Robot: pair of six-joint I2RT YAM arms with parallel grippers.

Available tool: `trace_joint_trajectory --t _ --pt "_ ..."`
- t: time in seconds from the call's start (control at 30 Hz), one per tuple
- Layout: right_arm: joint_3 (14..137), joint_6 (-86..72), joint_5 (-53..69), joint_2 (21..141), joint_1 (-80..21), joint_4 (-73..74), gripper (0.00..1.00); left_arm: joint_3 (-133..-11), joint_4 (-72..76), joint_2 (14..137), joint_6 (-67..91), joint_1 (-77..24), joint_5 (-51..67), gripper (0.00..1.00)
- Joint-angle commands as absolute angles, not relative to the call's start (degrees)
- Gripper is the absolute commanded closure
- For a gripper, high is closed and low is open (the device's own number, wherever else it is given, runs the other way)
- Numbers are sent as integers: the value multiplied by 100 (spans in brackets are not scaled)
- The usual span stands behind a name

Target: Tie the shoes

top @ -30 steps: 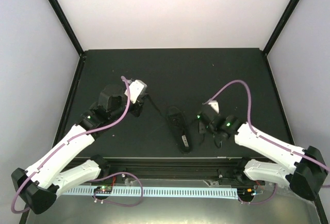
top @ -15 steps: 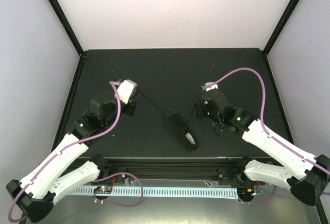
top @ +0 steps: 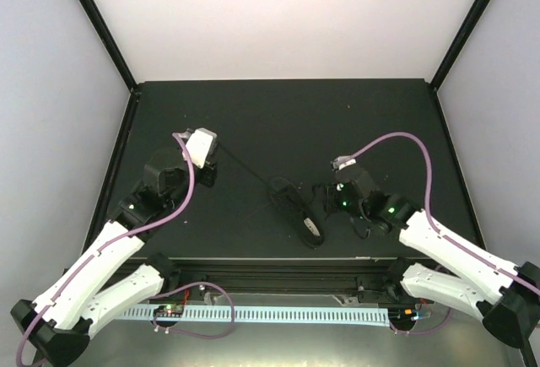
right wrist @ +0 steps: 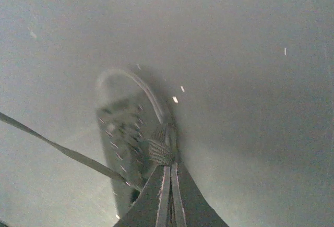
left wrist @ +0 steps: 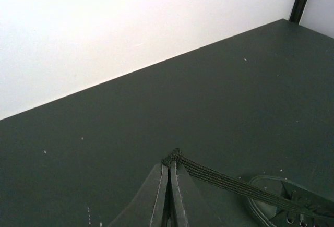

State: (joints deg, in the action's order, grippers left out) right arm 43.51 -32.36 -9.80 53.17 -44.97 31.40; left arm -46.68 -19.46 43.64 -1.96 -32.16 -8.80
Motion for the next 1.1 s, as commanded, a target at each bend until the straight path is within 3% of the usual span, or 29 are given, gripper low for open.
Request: trace_joint_trajectory --t 0.0,0.3,0.63,1.0,1.07 --pt "3684 -3819 -817 5623 -4478 3041 98 -4771 -1872 4526 -251 -3167 -815 98" --pt "2648 -3930 110 6157 -4475 2110 98 -4759 -1843 4536 -255 -3168 -562 99" --pt "2771 -3089 2064 6862 -4618 1616 98 -4754 -1821 4526 -281 -3173 -390 98" --pt "2987 -3207 2160 6442 -4701 1535 98 -4730 -1757 4557 -376 -3173 93 99" --pt "3187 -3135 1685 6358 -4689 1951 98 -4730 -1746 4578 -422 -3175 292 98"
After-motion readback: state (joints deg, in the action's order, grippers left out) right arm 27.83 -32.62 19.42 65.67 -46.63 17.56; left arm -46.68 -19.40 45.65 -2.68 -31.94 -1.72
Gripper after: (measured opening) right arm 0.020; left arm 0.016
